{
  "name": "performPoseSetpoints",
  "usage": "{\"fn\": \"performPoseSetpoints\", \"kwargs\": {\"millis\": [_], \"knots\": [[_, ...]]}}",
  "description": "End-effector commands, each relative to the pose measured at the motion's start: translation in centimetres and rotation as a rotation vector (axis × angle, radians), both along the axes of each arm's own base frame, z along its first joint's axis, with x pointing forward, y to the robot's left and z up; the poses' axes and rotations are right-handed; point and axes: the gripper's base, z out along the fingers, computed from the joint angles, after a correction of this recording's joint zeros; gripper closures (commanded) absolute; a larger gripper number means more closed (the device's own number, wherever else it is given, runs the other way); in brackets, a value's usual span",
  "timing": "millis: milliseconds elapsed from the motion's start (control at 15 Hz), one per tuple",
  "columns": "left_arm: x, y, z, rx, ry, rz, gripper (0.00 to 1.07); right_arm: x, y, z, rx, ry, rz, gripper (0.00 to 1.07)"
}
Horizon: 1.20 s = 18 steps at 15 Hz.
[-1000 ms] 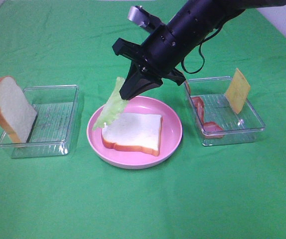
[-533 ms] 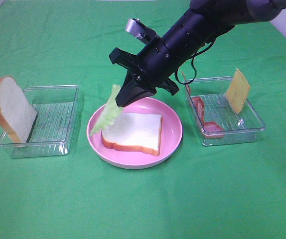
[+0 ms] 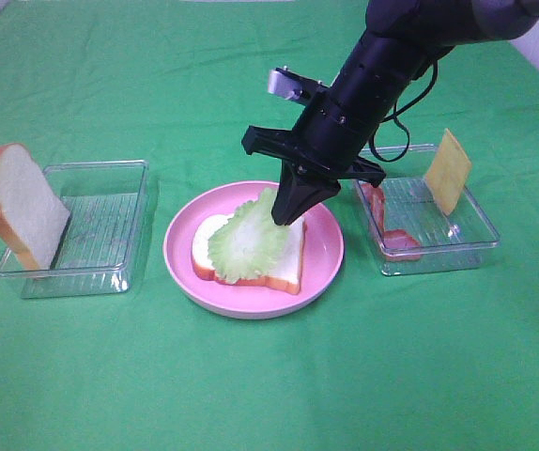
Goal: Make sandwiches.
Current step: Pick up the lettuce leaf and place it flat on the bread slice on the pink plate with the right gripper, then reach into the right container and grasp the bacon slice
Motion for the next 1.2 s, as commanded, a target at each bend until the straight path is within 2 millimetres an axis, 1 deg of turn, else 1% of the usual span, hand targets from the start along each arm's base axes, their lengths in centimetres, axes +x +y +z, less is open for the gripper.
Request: {"fn": "performPoseSetpoints", "kwargs": {"millis": [67, 133, 200, 267, 400, 600, 733, 800, 867, 1000, 1133, 1200], "knots": [[-0.3, 0.2, 0.0, -0.005, -0.024, -0.002, 0.36, 0.0, -0.2, 0.1, -0.018, -0.004, 0.003, 0.96], [-0.3, 0.2, 0.0, -0.005, -0.024, -0.002, 0.36, 0.0, -0.2, 0.2, -0.014, -0.002, 0.001, 0.82], [-0.3, 0.2, 0.0, -0.005, -0.024, -0.002, 0.36, -0.1, -0.2, 0.2, -0.015, 0.003, 0.004, 0.61], [-0.3, 0.2, 0.0, -0.005, -0.024, -0.002, 0.36, -0.1, -0.2, 0.2, -0.018, 0.009, 0.014, 0.43], [-0.3, 0.2, 0.0, -0.005, -0.024, -0.002, 0.36, -0.2, -0.2, 0.5, -0.016, 0.005, 0.021, 0.31], [-0.3, 0.2, 0.0, -0.005, -0.024, -0.002, 0.36, -0.7, -1.0, 4.2, -0.034, -0.098, 0.045, 0.3], [-0.3, 0.2, 0.0, -0.005, -0.024, -0.002, 0.36, -1.3, -2.3, 6.4, -0.131, -0.155, 0.06, 0.31], [-0.3, 0.2, 0.0, -0.005, -0.024, -0.002, 0.36, -1.7, -2.9, 7.0, -0.188, -0.159, 0.064, 0.31], [-0.3, 0.2, 0.0, -0.005, -0.024, -0.002, 0.36, -1.9, -3.7, 7.4, -0.265, -0.165, 0.069, 0.31], [-0.3, 0.2, 0.0, -0.005, -0.024, -0.002, 0.36, -1.9, -4.8, 7.4, -0.373, -0.159, 0.079, 0.31], [-0.3, 0.2, 0.0, -0.005, -0.024, -0.002, 0.36, -1.4, -5.4, 7.1, -0.393, -0.176, 0.071, 0.31], [-0.3, 0.2, 0.0, -0.005, -0.024, -0.002, 0.36, -0.9, -6.1, 6.9, -0.39, -0.181, 0.045, 0.31]]}}
